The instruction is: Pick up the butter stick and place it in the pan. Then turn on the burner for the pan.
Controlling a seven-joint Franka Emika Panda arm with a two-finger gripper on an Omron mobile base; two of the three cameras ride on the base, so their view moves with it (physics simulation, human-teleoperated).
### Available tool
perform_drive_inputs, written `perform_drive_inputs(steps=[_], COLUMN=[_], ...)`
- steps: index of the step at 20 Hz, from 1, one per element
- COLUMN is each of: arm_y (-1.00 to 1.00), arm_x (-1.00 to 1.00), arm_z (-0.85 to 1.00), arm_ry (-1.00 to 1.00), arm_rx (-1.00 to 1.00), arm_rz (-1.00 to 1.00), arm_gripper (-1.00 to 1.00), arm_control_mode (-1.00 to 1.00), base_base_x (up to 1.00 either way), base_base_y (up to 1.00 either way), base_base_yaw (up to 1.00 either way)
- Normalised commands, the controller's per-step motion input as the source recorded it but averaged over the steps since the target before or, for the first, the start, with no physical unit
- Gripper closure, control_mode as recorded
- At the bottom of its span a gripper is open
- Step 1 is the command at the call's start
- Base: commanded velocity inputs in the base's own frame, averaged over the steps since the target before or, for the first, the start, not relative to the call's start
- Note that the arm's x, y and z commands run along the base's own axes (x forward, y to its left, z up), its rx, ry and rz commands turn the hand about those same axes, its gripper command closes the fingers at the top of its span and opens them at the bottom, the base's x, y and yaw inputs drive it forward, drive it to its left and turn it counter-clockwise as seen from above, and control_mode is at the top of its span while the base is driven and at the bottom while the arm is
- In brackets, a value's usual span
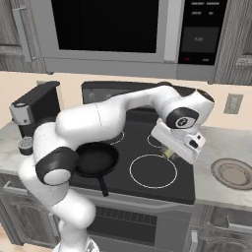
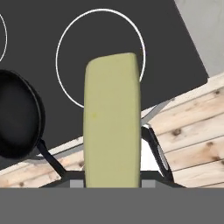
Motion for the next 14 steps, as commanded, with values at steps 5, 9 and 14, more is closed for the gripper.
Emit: perform_drive_inputs(steps=[5, 9, 14], arm_y=[0.60, 0.63, 0.65], arm_x=[-0.08, -0.08, -0.11], arm_z=[0.36, 0.28, 0.17], arm_ry=[0.00, 0.00, 0.00], arm_rx=[-0.09, -0.07, -0.06], arm_rz=[0.07, 0.05, 0.07], arm_gripper=[1.00, 1.00, 1.00], arm_control_mode=[-1.00, -1.00, -1.00], base_base_x=[0.00, 0.00, 0.00], base_base_y=[0.00, 0.00, 0.00], base_base_yaw=[0.00, 0.00, 0.00])
